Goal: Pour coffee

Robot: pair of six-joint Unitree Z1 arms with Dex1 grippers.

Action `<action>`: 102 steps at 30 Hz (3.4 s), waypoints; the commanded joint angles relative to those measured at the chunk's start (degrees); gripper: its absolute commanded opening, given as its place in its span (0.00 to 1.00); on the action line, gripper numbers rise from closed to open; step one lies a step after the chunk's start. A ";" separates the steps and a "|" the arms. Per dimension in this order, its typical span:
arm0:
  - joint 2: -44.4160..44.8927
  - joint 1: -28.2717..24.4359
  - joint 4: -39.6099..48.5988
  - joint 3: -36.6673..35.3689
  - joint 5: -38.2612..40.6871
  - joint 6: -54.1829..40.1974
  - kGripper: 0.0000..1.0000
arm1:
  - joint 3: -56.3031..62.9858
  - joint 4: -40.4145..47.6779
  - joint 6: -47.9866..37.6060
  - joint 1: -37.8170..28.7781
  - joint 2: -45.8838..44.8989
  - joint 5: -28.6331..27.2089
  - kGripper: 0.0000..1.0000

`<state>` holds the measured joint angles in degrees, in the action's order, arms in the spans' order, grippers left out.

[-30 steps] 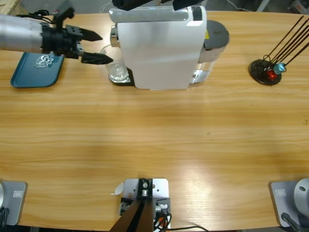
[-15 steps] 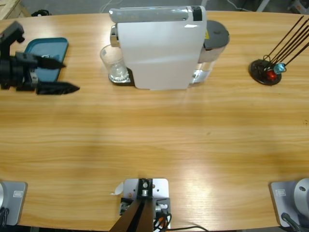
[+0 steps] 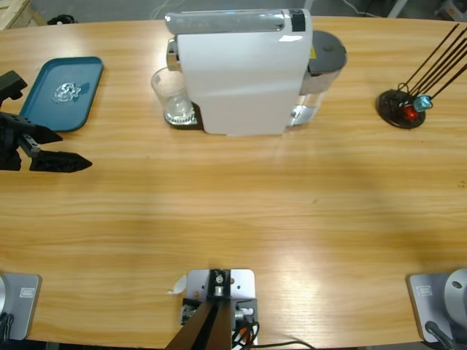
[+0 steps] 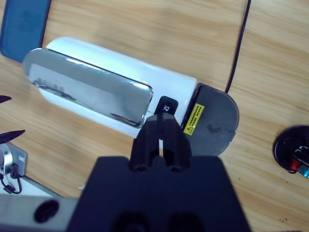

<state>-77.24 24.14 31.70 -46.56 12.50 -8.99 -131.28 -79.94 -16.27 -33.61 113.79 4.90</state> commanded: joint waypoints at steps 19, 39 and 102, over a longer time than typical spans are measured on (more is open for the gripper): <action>-4.43 0.38 0.73 0.05 -0.21 1.22 1.00 | -0.98 -1.41 -0.15 0.74 7.13 1.41 0.00; -5.69 0.38 0.73 -0.19 -0.02 1.25 1.00 | -0.51 -1.54 -0.26 0.74 4.20 -0.96 0.00; -3.79 0.38 0.85 -3.02 3.23 0.25 1.00 | 11.64 1.45 1.76 -6.70 -14.86 -5.94 1.00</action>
<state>-81.79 24.15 31.93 -48.86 12.86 -8.38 -135.47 -81.84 -14.98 -38.48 105.80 0.51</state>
